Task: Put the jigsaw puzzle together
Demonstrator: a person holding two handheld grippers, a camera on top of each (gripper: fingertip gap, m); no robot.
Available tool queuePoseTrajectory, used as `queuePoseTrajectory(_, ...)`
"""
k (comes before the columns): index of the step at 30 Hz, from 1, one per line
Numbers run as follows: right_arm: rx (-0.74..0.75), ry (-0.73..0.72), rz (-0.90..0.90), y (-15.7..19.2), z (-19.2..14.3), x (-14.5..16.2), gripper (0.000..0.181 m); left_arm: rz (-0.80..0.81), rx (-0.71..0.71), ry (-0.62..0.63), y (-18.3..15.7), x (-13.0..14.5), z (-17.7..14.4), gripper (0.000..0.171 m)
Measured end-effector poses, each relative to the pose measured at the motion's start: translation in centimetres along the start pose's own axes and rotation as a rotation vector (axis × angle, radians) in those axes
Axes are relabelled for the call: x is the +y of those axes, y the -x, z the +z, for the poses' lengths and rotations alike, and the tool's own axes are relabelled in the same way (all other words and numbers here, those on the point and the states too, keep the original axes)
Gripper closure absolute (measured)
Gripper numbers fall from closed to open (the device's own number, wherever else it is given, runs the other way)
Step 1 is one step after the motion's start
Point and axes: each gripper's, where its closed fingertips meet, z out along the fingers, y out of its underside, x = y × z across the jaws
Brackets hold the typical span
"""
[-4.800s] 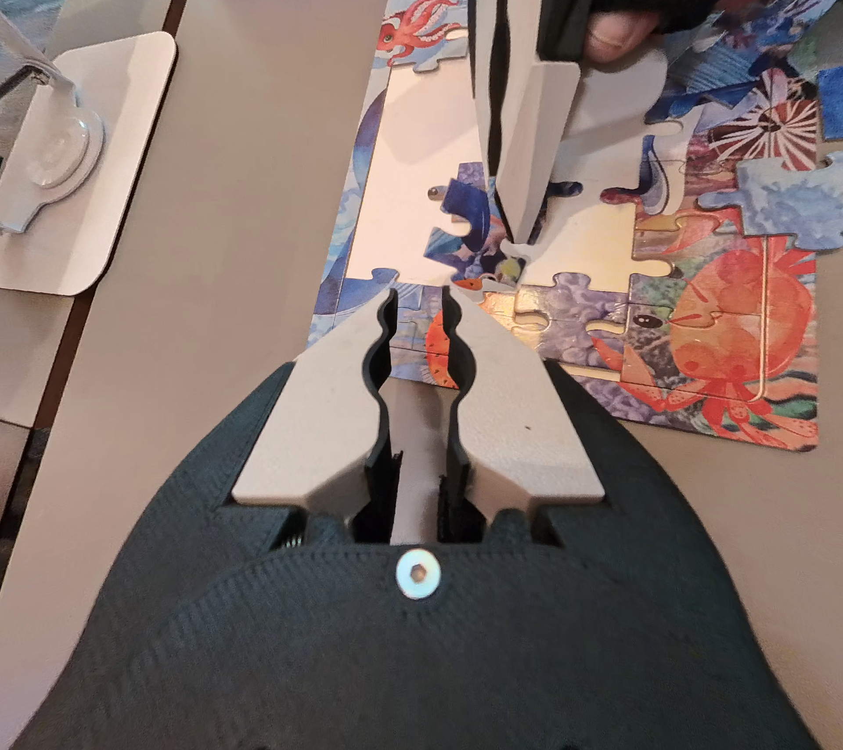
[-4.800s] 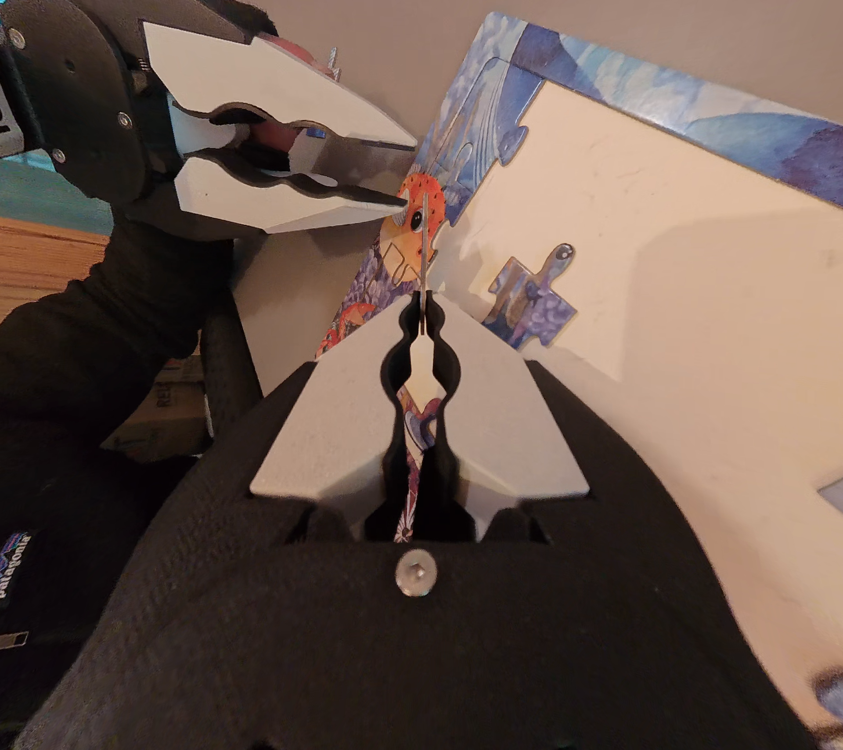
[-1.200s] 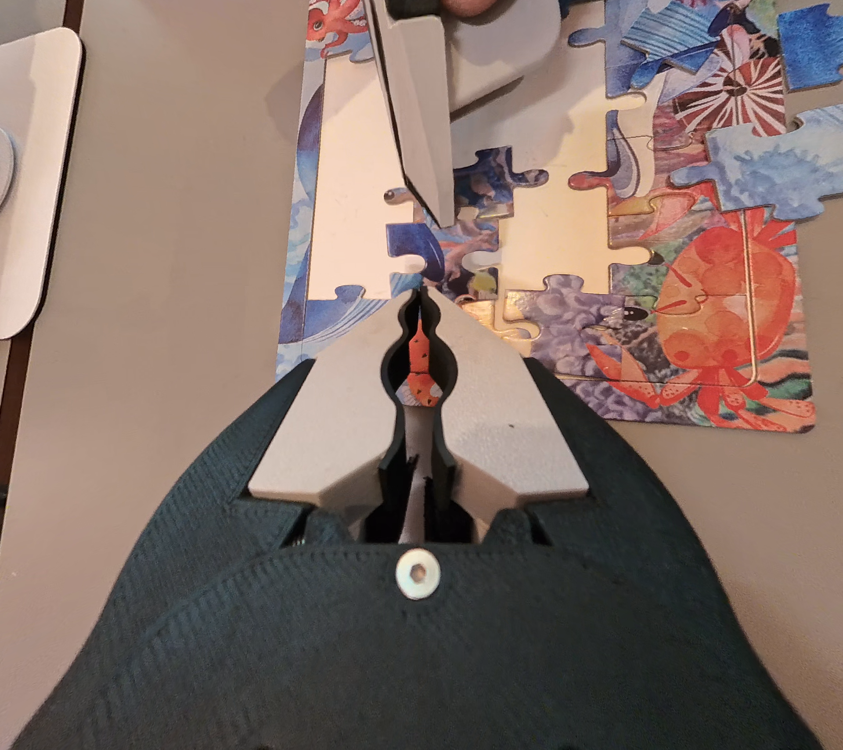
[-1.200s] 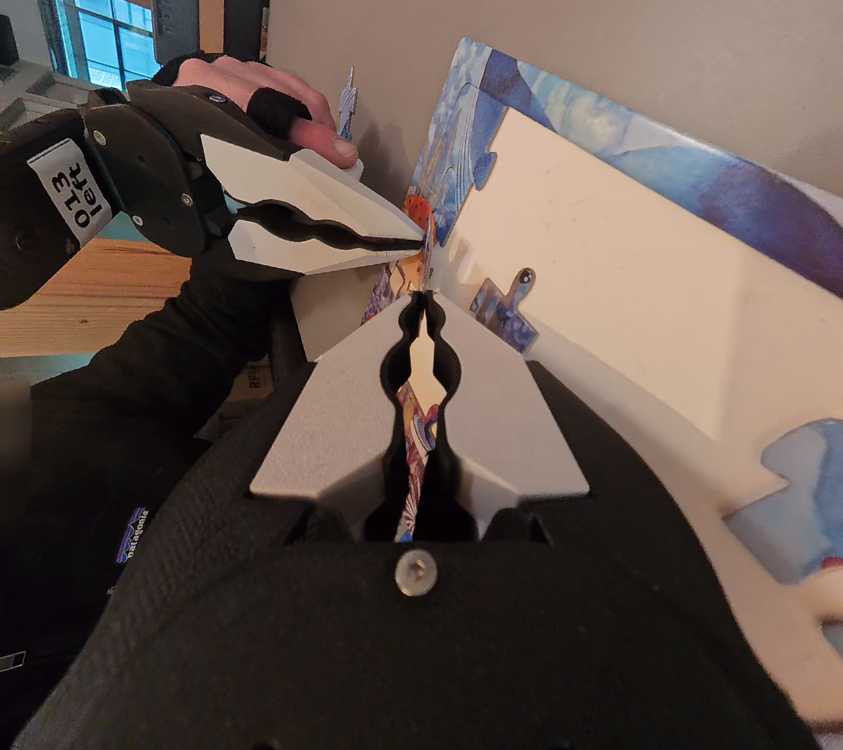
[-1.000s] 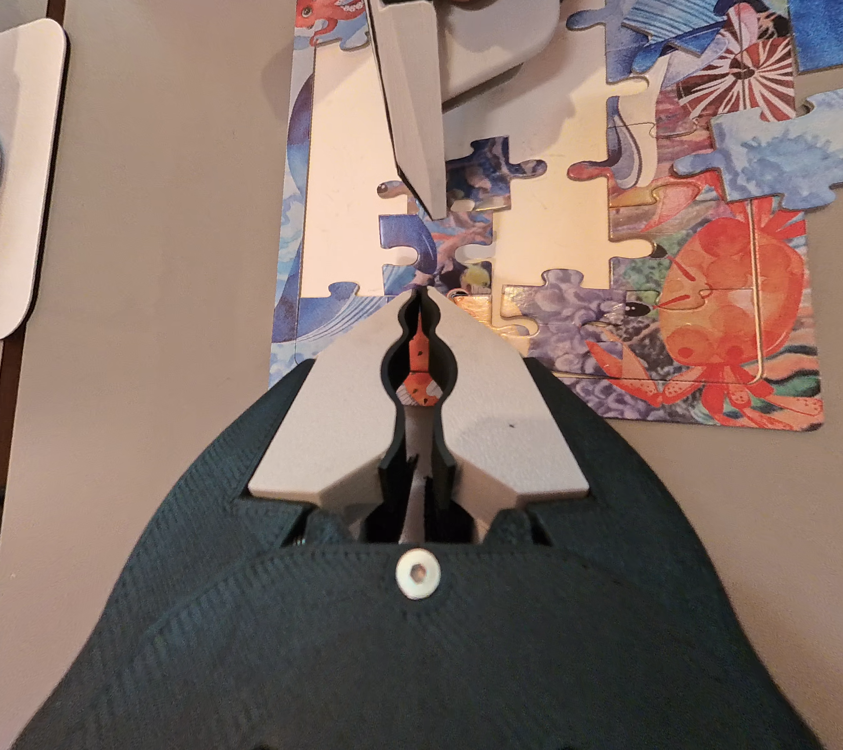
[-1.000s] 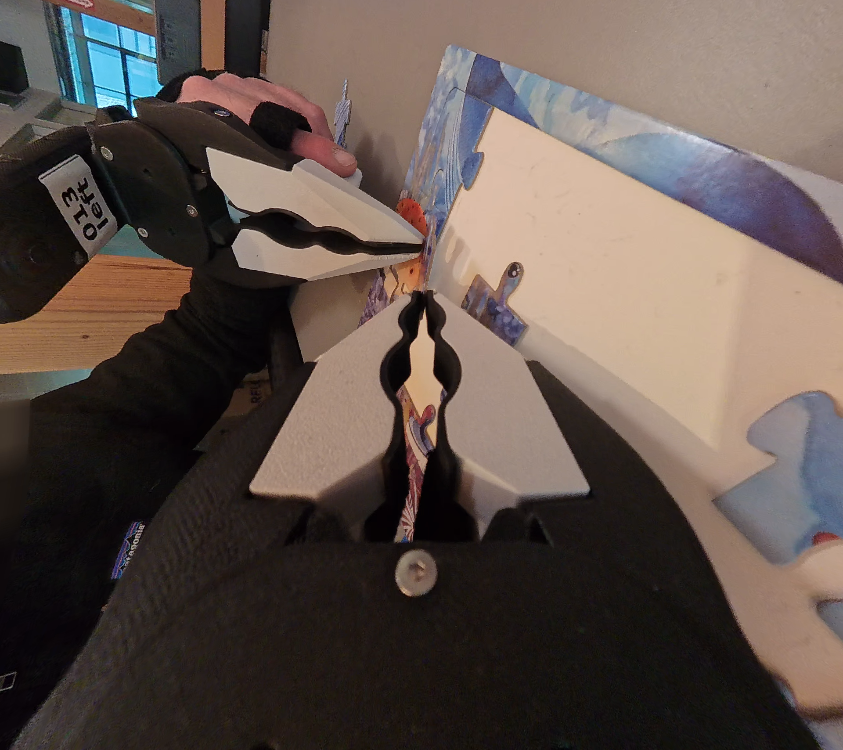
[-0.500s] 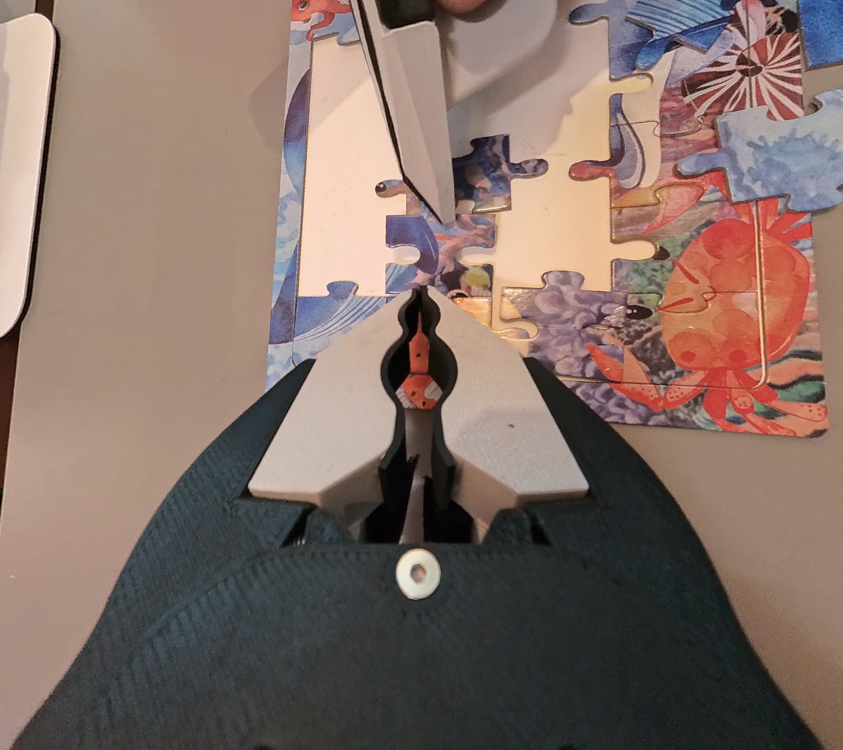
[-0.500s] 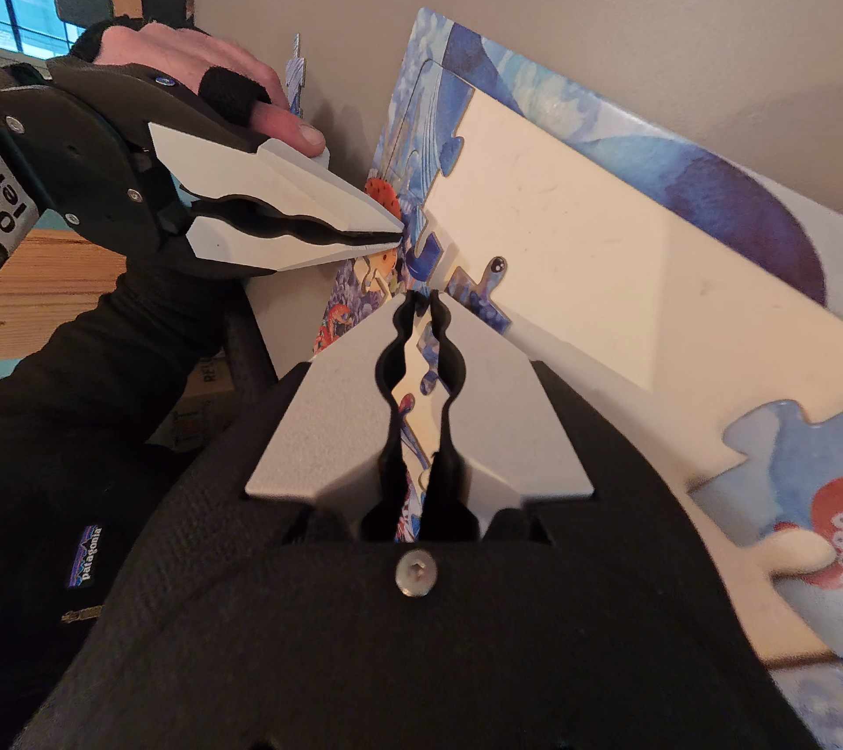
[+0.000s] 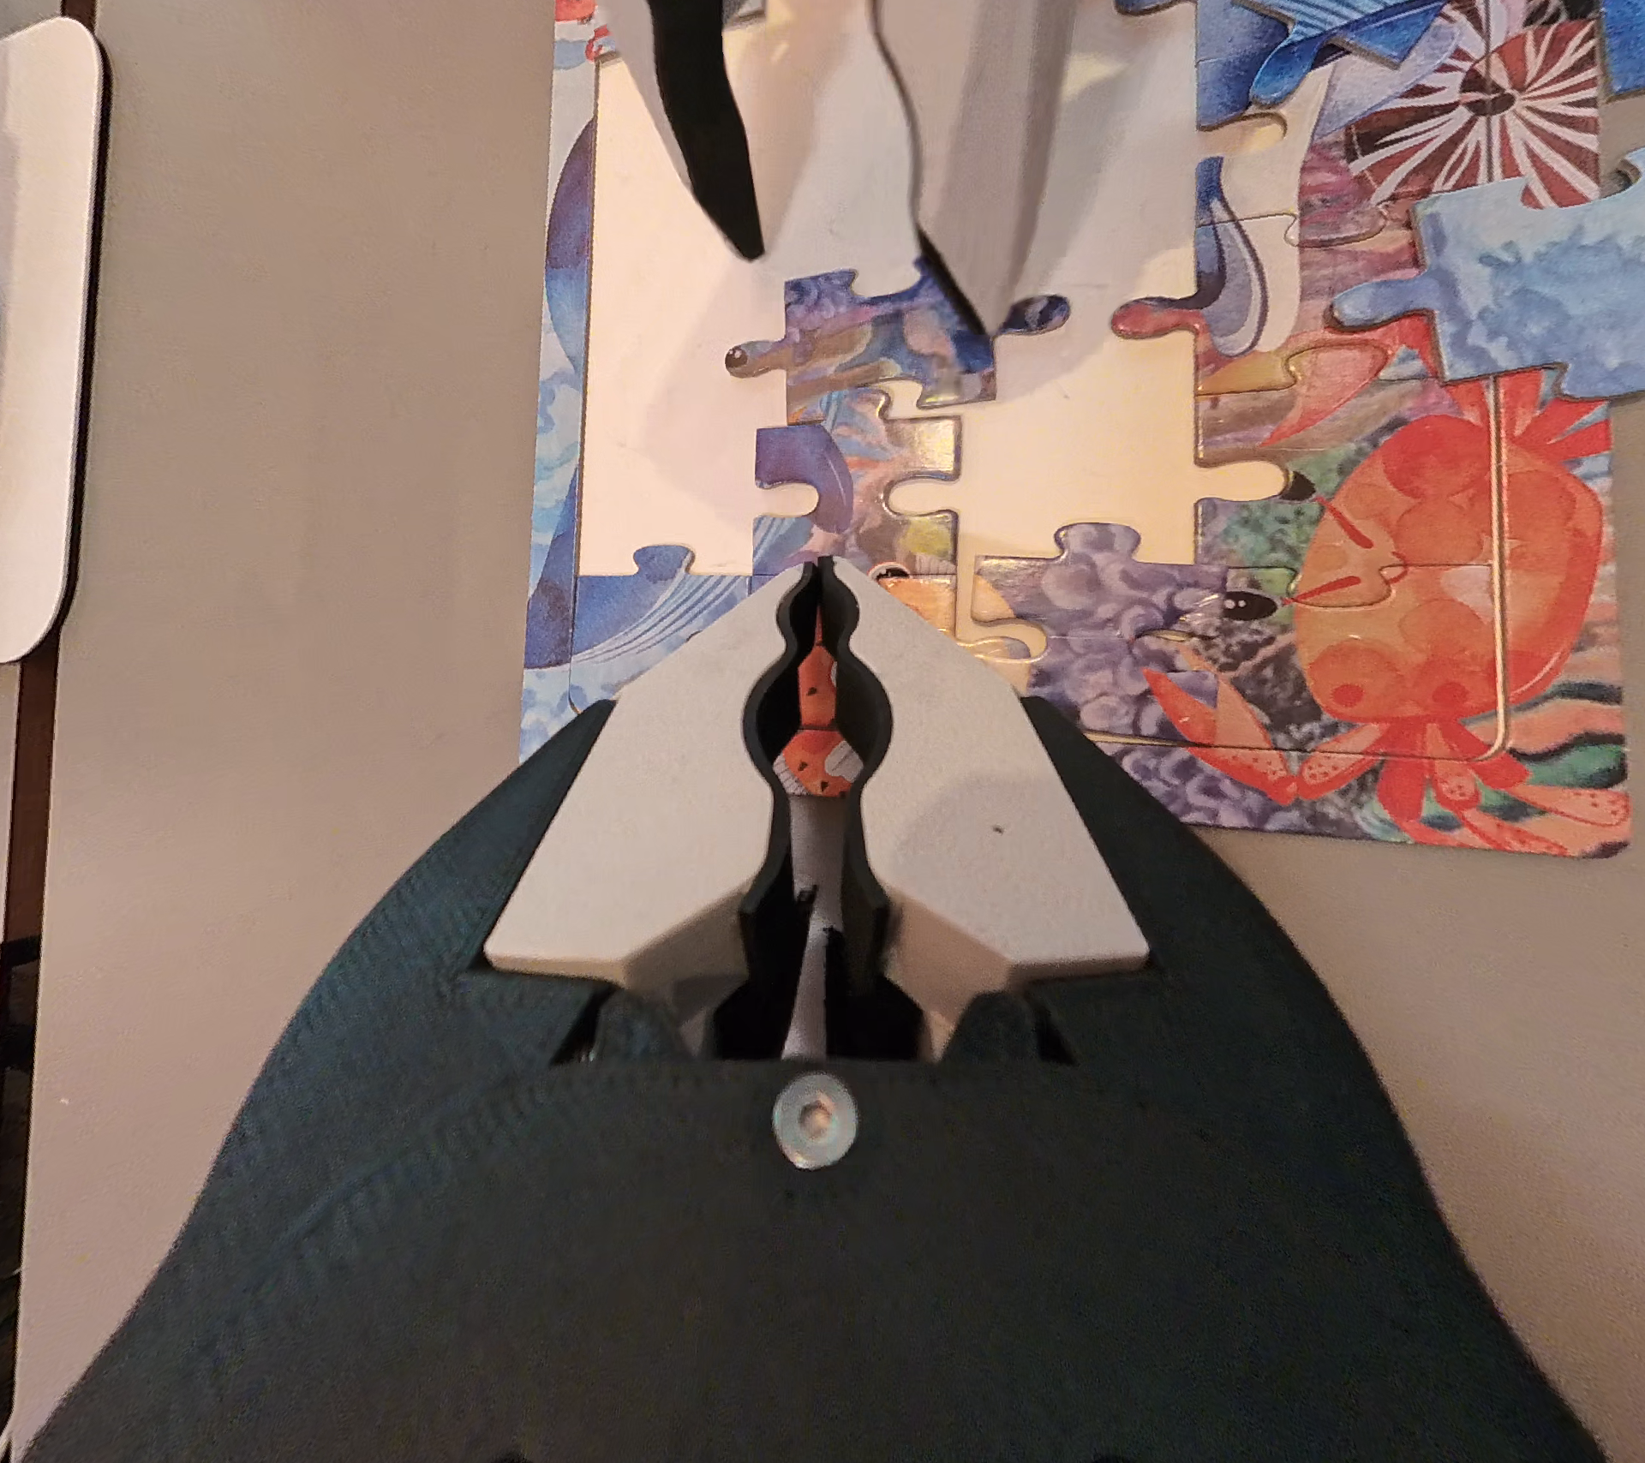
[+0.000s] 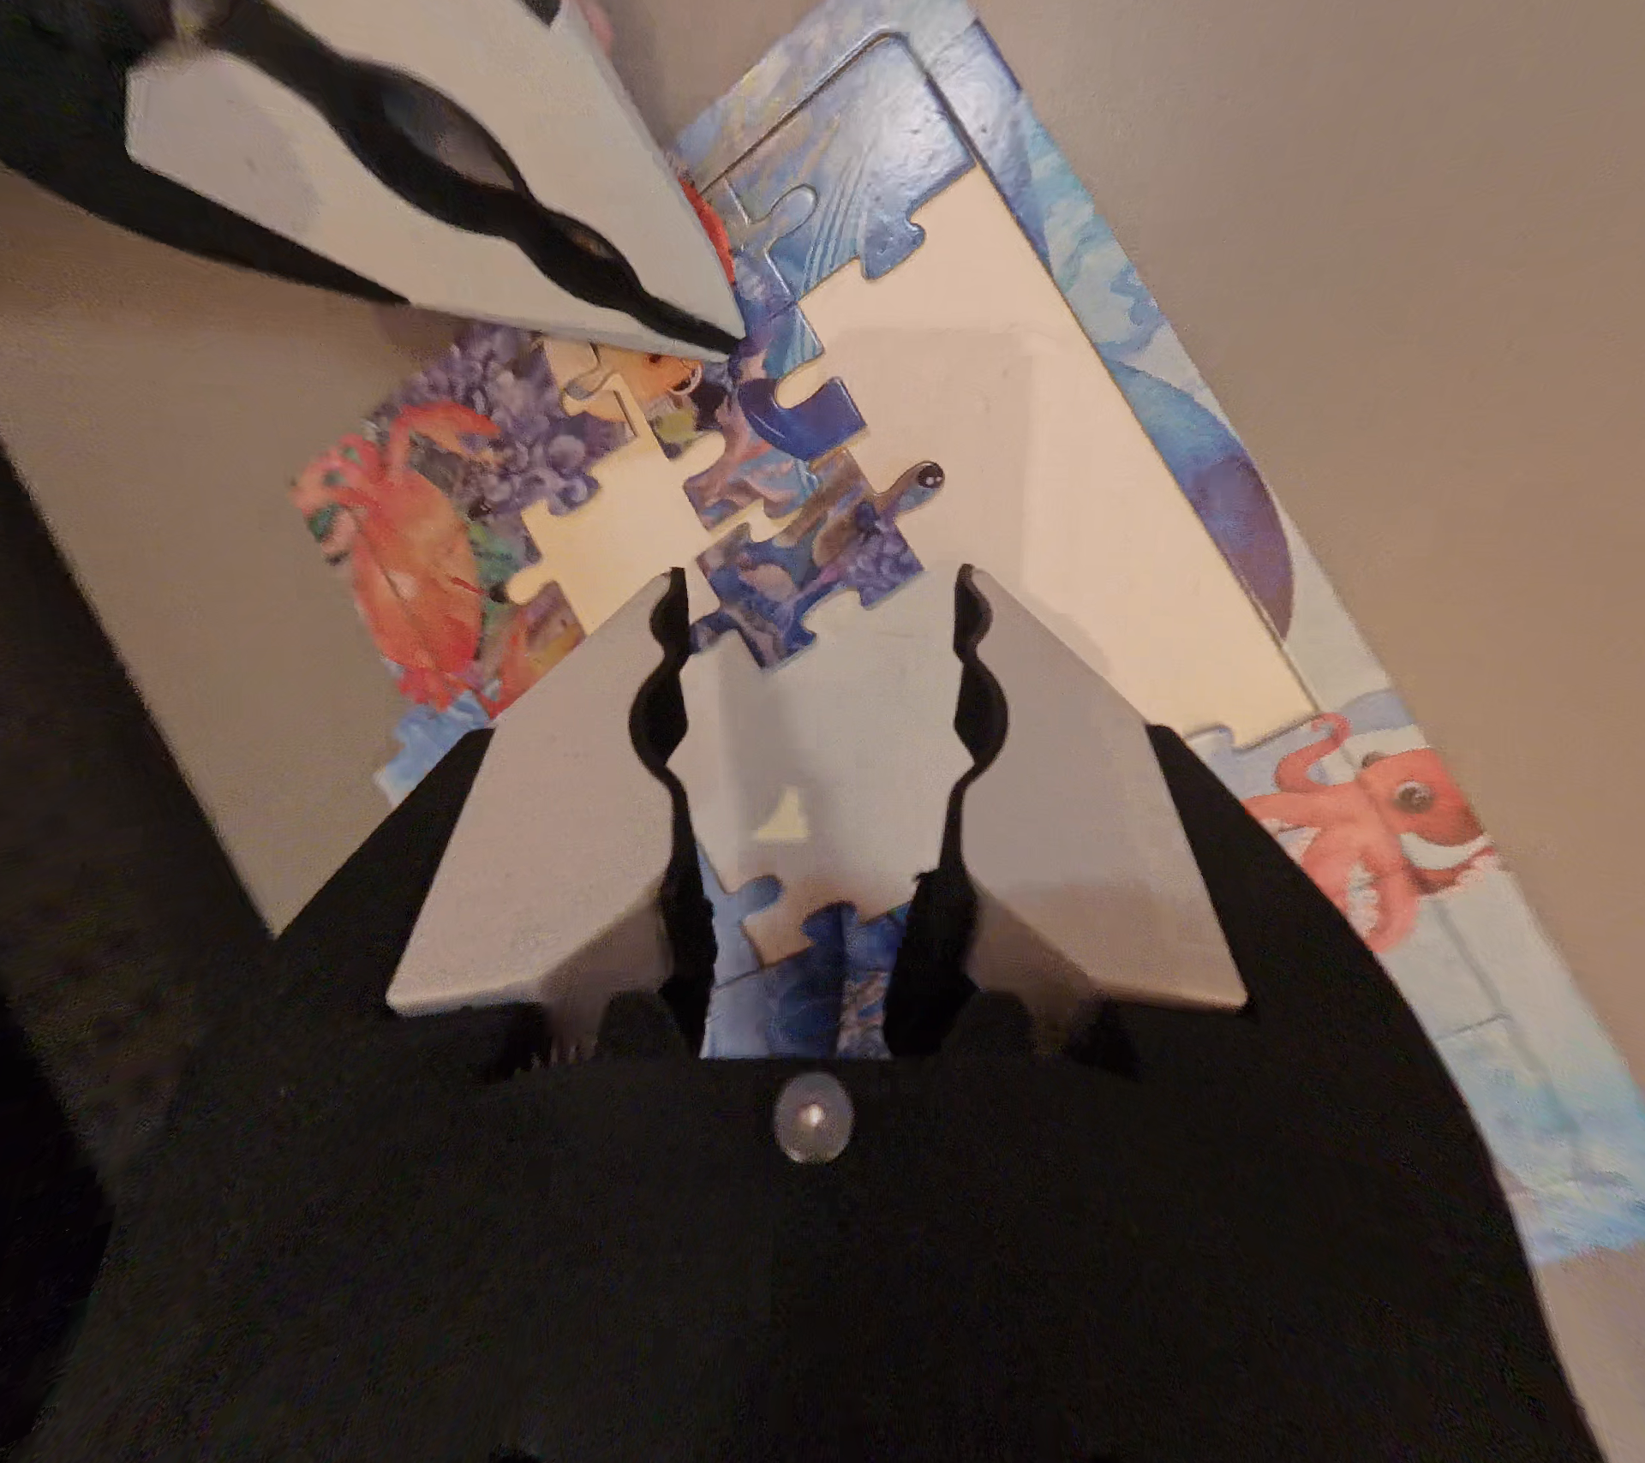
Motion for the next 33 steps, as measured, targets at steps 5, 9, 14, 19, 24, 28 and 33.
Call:
queuePoseTrajectory(5, 0.071, 0.012, -0.209, 0.5, 1.1, 0.0, 0.11, -0.001, 0.0, 0.001, 0.0, 0.0, 0.0, 0.171)
queuePoseTrajectory(9, 0.135, 0.026, -0.239, -0.1, 1.2, 0.0, 0.122, -0.003, 0.001, -0.001, 0.0, 0.0, 0.0, 0.171)
queuePoseTrajectory(14, 0.143, 0.038, -0.258, 0.2, 1.1, 0.3, 0.132, -0.006, 0.002, -0.005, 0.0, 0.0, 0.0, 0.171)
queuePoseTrajectory(19, 0.145, 0.048, -0.244, -0.1, 0.8, 0.8, 0.133, -0.001, -0.002, -0.002, 0.0, 0.0, 0.0, 0.171)
queuePoseTrajectory(24, 0.139, 0.033, -0.228, -0.2, 0.7, 0.8, 0.134, -0.011, 0.022, -0.028, -0.3, -0.6, -0.2, 0.171)
queuePoseTrajectory(28, 0.146, 0.003, -0.21, -0.7, 0.5, 0.5, 0.149, -0.017, 0.008, -0.031, 0.2, -0.6, -0.6, 0.171)
queuePoseTrajectory(33, 0.122, 0.008, -0.206, -0.6, 0.5, 0.5, 0.15, -0.016, 0.009, -0.007, 0.2, 0.1, -0.2, 0.171)
